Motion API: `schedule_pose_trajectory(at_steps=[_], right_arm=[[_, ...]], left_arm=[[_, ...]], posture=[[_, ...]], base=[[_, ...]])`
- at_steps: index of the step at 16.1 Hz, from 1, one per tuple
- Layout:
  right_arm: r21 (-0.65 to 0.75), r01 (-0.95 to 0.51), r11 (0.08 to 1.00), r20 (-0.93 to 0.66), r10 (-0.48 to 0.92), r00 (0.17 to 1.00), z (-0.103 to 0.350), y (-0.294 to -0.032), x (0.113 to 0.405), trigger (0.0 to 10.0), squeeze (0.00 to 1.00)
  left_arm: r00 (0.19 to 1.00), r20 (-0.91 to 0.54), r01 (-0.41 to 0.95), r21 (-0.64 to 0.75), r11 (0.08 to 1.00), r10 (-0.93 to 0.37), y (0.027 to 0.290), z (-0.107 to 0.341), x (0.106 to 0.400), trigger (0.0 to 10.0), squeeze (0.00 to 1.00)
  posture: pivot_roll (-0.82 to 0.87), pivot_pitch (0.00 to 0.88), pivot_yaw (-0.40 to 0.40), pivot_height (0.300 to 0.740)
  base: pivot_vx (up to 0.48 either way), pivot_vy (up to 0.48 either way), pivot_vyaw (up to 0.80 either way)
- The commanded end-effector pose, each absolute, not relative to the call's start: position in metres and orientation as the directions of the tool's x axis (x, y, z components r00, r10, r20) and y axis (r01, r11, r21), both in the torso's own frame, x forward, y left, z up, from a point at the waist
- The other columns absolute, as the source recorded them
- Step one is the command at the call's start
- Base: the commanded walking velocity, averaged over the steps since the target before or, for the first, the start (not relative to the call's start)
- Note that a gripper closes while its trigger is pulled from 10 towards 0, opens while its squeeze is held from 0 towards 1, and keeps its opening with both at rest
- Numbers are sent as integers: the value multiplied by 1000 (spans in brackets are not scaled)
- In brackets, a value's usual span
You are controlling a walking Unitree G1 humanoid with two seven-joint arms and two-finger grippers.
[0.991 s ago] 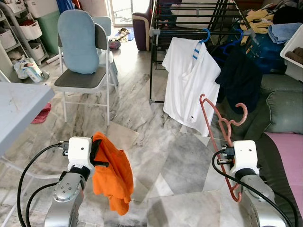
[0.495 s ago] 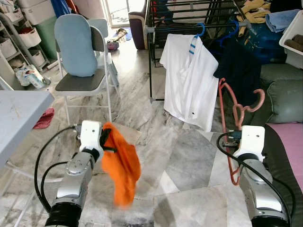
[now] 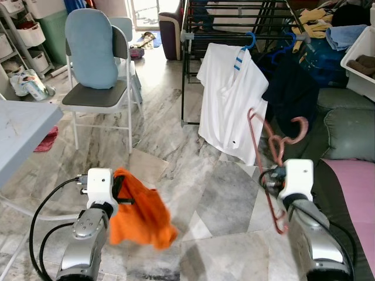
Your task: Hang hanger
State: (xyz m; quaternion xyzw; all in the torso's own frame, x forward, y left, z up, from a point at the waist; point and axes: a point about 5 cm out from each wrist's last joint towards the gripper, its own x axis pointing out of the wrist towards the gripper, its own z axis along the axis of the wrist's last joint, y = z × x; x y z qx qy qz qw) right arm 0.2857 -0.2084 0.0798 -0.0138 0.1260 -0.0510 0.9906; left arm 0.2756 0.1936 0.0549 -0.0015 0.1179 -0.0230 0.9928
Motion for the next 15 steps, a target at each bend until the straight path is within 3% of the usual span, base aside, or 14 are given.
schedule_pose_trajectory(at_steps=[1, 5, 8, 9, 15], right_arm=[[-20, 108, 994, -228, -110, 968, 85, -208, 289, 10000, 0], [-16, 112, 994, -221, -113, 969, 89, -203, 287, 10000, 0], [133, 61, 989, -215, -31, 976, 89, -194, 279, 10000, 0], [37, 46, 998, -209, -37, 977, 90, -193, 277, 10000, 0], [85, 55, 995, -214, -36, 976, 89, -199, 278, 10000, 0]], left_arm=[[981, -189, 49, -7, 999, -50, 194, 68, 283, 10000, 0], [978, -181, 98, -20, 995, -100, 189, 73, 292, 10000, 0], [973, -184, 139, -25, 990, -141, 182, 75, 297, 10000, 0], [970, -188, 152, -29, 988, -155, 178, 74, 298, 10000, 0], [965, -193, 174, -26, 984, -176, 177, 75, 299, 10000, 0]], posture=[[-118, 0, -7, 740], [-155, 0, 35, 740], [-174, 0, 54, 740], [-179, 0, 63, 740], [-166, 0, 63, 740]], base=[[0, 0, 0], [0, 0, 0], [0, 286, 0], [0, 307, 0], [0, 341, -111]])
